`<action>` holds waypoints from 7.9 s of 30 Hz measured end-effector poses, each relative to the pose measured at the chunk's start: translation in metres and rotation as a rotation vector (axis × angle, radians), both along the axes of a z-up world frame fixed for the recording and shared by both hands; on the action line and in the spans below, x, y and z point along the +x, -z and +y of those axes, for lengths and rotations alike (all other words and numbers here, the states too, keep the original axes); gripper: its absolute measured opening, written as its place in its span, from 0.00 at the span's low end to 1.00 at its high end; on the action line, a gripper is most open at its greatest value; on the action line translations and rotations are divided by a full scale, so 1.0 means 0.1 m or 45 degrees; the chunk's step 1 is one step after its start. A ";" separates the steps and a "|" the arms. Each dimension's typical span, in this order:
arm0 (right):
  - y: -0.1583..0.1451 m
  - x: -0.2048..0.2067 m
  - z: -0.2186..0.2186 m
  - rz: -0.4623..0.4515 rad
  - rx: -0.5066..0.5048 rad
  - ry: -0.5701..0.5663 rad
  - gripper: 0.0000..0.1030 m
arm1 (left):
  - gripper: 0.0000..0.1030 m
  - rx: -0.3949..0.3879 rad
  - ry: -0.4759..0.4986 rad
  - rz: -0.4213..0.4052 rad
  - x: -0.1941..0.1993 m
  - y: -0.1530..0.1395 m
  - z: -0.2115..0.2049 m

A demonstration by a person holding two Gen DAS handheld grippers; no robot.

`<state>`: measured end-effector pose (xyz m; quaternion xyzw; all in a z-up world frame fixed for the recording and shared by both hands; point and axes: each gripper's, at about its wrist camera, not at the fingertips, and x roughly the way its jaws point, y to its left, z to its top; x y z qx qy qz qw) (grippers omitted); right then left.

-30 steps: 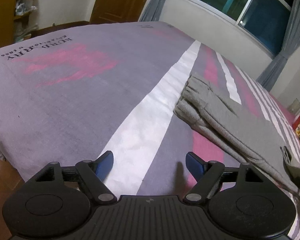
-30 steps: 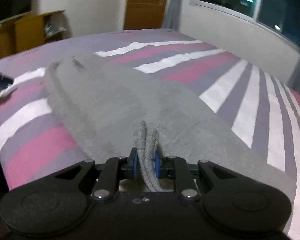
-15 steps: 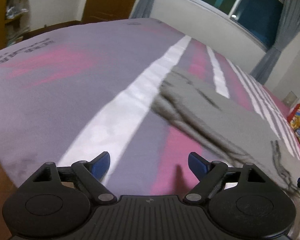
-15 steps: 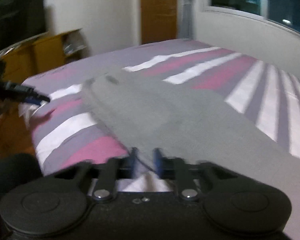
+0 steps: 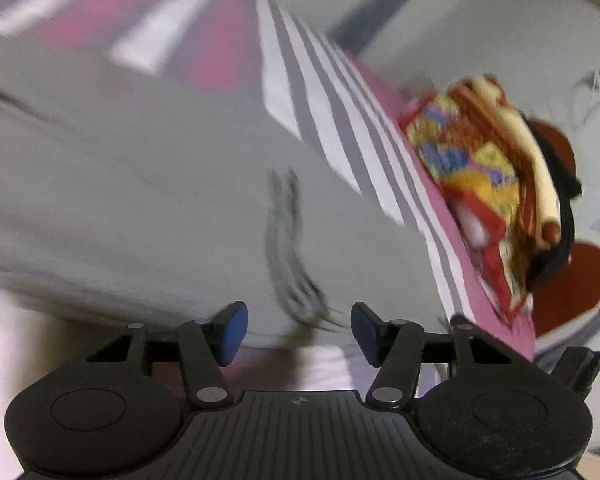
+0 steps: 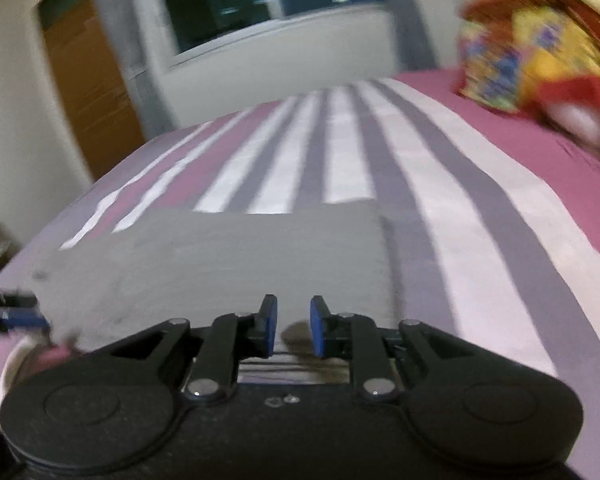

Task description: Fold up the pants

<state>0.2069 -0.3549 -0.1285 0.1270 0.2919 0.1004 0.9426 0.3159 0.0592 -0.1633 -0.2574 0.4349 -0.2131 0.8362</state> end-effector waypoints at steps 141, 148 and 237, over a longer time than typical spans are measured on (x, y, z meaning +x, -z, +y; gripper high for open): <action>0.45 -0.16 -1.24 0.010 -0.071 0.320 0.89 | 0.37 0.675 0.466 -0.585 0.35 -0.34 -2.17; 0.17 -0.44 -1.37 -0.022 0.109 0.411 0.68 | 1.00 0.585 0.239 -0.687 -0.10 -0.57 -1.43; 0.23 0.20 0.07 0.172 0.240 0.132 0.34 | 0.89 0.580 -0.195 -0.544 -0.46 0.36 -0.16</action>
